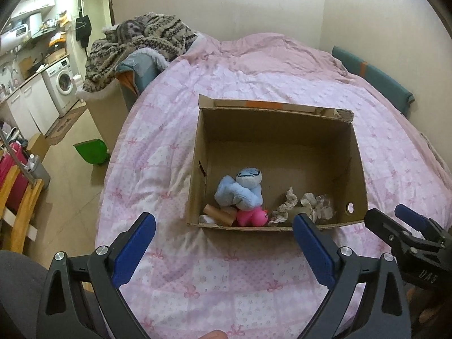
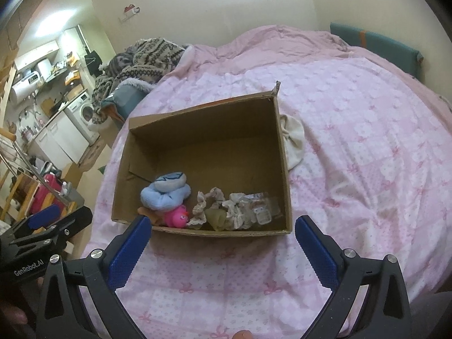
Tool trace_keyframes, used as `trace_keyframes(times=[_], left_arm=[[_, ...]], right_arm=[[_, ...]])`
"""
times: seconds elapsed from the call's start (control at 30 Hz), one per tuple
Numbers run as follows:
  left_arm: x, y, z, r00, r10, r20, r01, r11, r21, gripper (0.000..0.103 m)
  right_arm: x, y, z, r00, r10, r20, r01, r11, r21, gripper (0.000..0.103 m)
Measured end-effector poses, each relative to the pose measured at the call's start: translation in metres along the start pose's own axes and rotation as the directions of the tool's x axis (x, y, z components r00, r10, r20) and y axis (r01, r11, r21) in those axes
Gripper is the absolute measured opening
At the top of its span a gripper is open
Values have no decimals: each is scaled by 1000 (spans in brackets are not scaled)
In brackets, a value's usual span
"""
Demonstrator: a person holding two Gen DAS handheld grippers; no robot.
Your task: Organize soft objects
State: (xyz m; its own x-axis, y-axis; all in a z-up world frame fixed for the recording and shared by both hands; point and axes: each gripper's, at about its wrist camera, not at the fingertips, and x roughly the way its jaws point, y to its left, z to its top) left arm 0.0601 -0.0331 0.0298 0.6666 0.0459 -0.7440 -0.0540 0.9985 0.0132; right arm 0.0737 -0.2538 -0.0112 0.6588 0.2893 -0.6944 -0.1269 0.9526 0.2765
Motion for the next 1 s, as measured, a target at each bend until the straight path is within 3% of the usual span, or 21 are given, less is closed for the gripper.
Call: trace_keyframes(times=[0.33, 1.0], left_arm=[[0, 13, 3, 997, 76, -6, -76, 997, -3, 97], [3, 14, 3, 998, 61, -18, -61, 998, -28, 97]], right_arm=[[2, 13, 3, 999, -45, 15, 46, 995, -85, 103], [2, 9, 3, 999, -49, -1, 49, 996, -68, 103]])
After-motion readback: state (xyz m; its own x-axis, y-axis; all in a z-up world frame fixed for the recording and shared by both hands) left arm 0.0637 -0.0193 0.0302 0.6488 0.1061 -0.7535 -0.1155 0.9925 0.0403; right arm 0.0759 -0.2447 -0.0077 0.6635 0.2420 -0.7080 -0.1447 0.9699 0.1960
